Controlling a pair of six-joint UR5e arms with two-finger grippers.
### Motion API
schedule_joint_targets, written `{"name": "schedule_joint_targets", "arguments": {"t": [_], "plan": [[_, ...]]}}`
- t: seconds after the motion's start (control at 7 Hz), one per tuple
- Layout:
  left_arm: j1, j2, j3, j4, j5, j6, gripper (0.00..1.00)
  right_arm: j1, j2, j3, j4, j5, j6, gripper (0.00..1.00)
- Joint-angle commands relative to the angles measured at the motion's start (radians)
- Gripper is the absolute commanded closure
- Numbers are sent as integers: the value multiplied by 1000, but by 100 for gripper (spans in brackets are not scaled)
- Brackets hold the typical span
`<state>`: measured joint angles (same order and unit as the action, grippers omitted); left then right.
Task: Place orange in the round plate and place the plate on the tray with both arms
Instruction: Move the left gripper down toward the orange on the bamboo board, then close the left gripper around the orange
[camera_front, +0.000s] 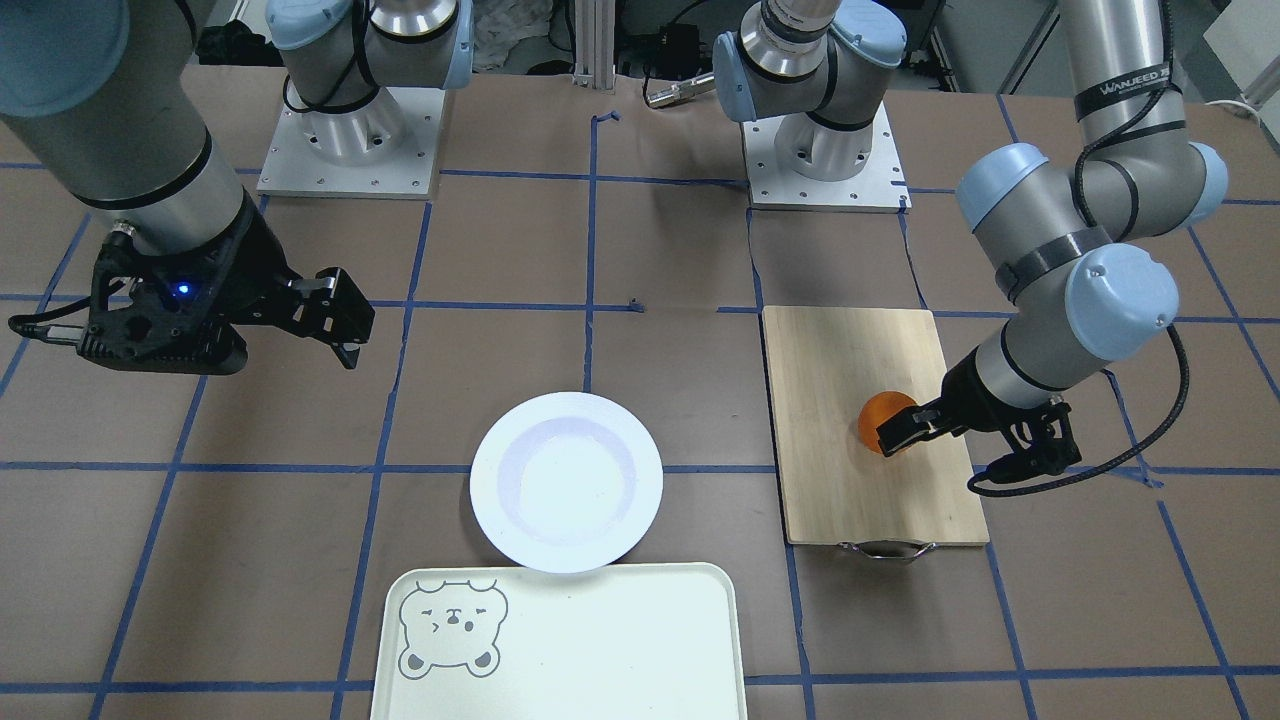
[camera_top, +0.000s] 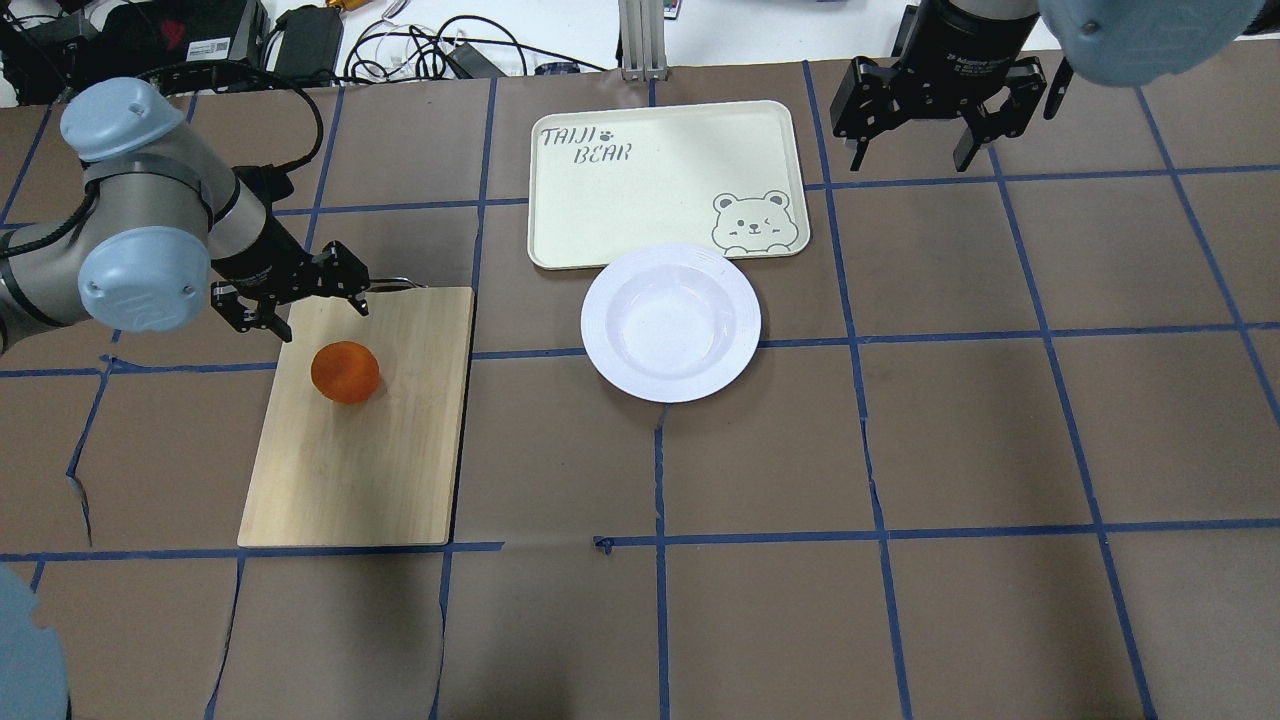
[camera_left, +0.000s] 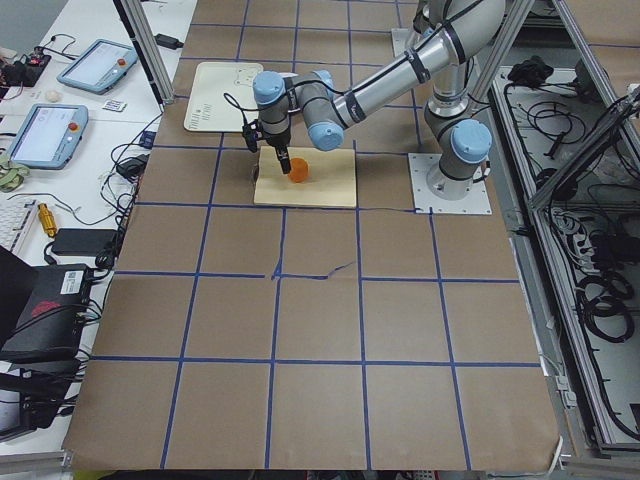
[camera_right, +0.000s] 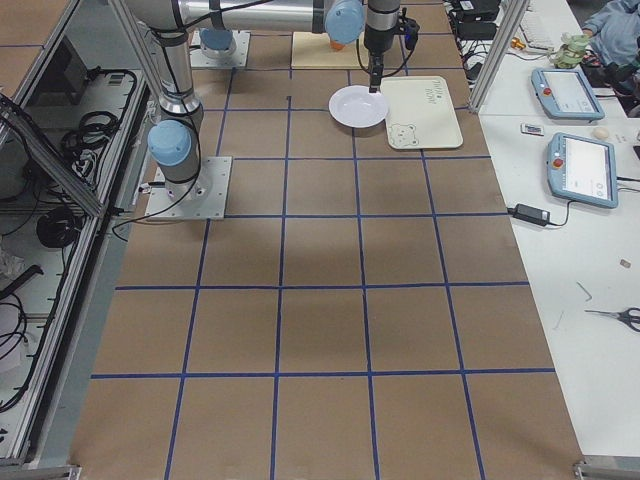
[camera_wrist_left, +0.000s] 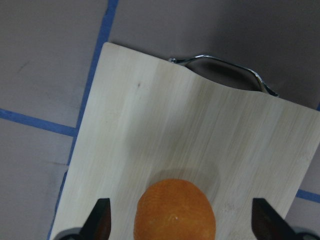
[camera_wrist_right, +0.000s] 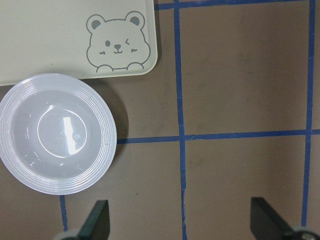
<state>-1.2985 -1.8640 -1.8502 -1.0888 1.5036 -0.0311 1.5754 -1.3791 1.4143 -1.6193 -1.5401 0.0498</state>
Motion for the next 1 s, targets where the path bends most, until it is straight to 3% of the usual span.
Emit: {"name": "schedule_joint_targets", "arguments": {"t": [0.0,0.71,0.86], "plan": [[-1,-18,-40,3,0,8,0,0,0,0,4,0,1,0],[-1,-35,-43,0,0,14,0,0,0,0,6,0,7,0],[-1,-47,-43,0,-2,14,7,0,0,0,6,0,7,0]]}}
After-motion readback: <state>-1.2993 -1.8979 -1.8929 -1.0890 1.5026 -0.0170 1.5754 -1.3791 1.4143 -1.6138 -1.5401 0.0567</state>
